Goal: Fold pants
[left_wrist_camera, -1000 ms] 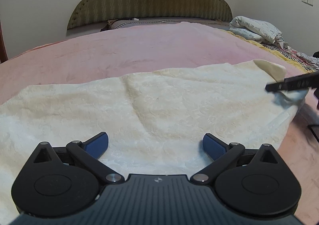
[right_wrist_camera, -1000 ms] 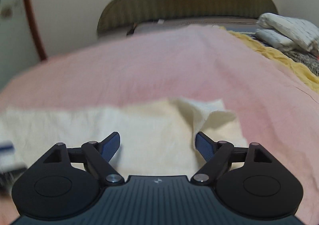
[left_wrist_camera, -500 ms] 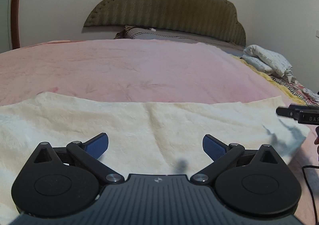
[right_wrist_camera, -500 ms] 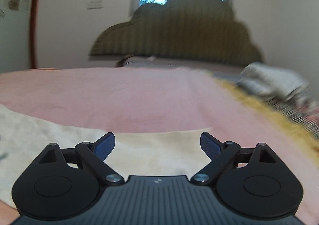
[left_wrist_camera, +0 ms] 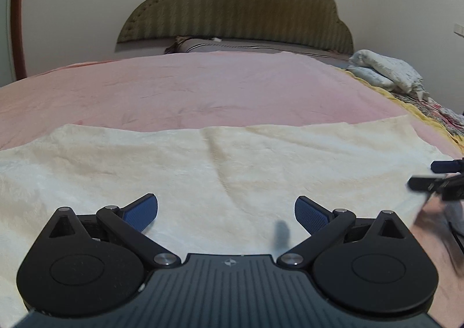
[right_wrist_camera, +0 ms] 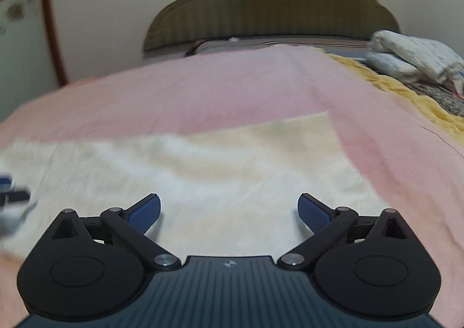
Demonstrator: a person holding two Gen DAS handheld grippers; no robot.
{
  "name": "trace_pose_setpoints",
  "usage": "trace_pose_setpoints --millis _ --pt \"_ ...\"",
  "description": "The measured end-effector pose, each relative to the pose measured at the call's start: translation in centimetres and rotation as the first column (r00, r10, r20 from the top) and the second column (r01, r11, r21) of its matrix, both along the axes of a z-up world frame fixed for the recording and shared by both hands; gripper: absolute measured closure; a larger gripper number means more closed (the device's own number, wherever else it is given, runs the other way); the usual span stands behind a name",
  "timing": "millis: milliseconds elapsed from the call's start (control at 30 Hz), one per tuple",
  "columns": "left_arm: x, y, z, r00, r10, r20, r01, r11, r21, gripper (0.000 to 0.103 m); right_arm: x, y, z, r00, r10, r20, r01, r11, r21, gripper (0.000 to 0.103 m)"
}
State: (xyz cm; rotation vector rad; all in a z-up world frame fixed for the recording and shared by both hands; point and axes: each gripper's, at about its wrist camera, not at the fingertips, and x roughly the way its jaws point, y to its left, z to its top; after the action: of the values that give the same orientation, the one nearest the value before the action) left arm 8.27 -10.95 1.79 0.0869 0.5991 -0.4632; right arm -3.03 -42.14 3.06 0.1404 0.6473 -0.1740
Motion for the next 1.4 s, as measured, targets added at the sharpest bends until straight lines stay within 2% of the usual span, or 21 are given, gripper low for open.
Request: trace_pose_setpoints --millis 33,67,133,167,233,300,367,433,500,667,833,1167,1333,1400 --pt "-0.2 -0.3 -0.4 1.000 -0.011 0.003 0.011 1.000 0.017 0.001 -0.1 0.6 -0.8 0.999 0.002 -0.046 -0.004 0.999 -0.053 0.000" --pt "-0.3 -0.7 -1.1 1.000 -0.020 -0.005 0.021 0.998 0.051 0.000 -0.3 0.8 -1.5 0.999 0.000 -0.050 -0.005 0.996 -0.088 0.000" --pt "0.0 -1.2 -1.6 1.000 -0.020 -0.012 0.021 0.996 0.087 0.000 -1.2 0.1 -1.6 0.999 -0.037 0.001 0.037 0.998 -0.041 0.000" --pt "0.0 -1.1 -1.6 1.000 -0.022 -0.014 0.023 0.996 0.084 0.000 -1.5 -0.2 -1.3 0.995 -0.103 0.019 0.104 0.994 -0.042 0.000" --pt "0.2 -0.9 -1.8 1.000 -0.022 -0.020 0.023 0.997 0.075 0.000 -2.8 -0.5 -0.6 0.962 -0.264 0.069 0.268 0.962 -0.050 0.000" --pt "0.2 -0.9 -1.8 1.000 -0.022 -0.020 0.023 0.997 0.077 0.000 -4.5 -1.3 -0.3 0.940 -0.328 0.097 0.323 0.944 0.063 0.000" --pt "0.3 -1.0 -1.7 1.000 -0.021 -0.018 0.023 0.996 0.081 0.000 -6.4 -2.9 -0.7 0.934 -0.338 0.112 0.302 0.919 0.252 0.000" --pt "0.3 -1.0 -1.7 1.000 -0.022 -0.020 0.023 0.997 0.077 0.000 -7.3 -4.1 -1.5 0.932 -0.348 0.100 0.279 0.866 0.414 0.000" --pt "0.3 -1.1 -1.7 1.000 -0.022 -0.020 0.023 0.997 0.076 0.000 -7.8 -4.7 -2.1 0.930 -0.350 0.113 0.247 0.822 0.513 0.000" --pt "0.4 -1.1 -1.7 1.000 -0.021 -0.020 0.023 0.997 0.074 0.000 -6.8 -5.6 -2.6 0.921 -0.373 0.110 0.234 0.758 0.609 0.000" --pt "0.4 -1.1 -1.7 1.000 -0.021 -0.020 0.022 0.997 0.074 0.000 -6.1 -6.5 -3.4 0.882 -0.447 0.149 0.247 0.708 0.662 0.000" --pt "0.4 -1.1 -1.7 1.000 -0.021 -0.020 0.022 0.997 0.073 0.000 -3.0 -8.4 -3.8 0.835 -0.513 0.199 0.280 0.707 0.649 0.000" --pt "0.4 -1.1 -1.7 1.000 -0.021 -0.019 0.022 0.997 0.073 0.000 -1.3 -8.9 -3.9 0.841 -0.504 0.198 0.291 0.730 0.618 0.000" --pt "0.4 -1.1 -1.7 1.000 -0.021 -0.019 0.022 0.997 0.073 0.000 -0.9 -9.0 -4.0 0.848 -0.495 0.193 0.298 0.743 0.599 0.018"
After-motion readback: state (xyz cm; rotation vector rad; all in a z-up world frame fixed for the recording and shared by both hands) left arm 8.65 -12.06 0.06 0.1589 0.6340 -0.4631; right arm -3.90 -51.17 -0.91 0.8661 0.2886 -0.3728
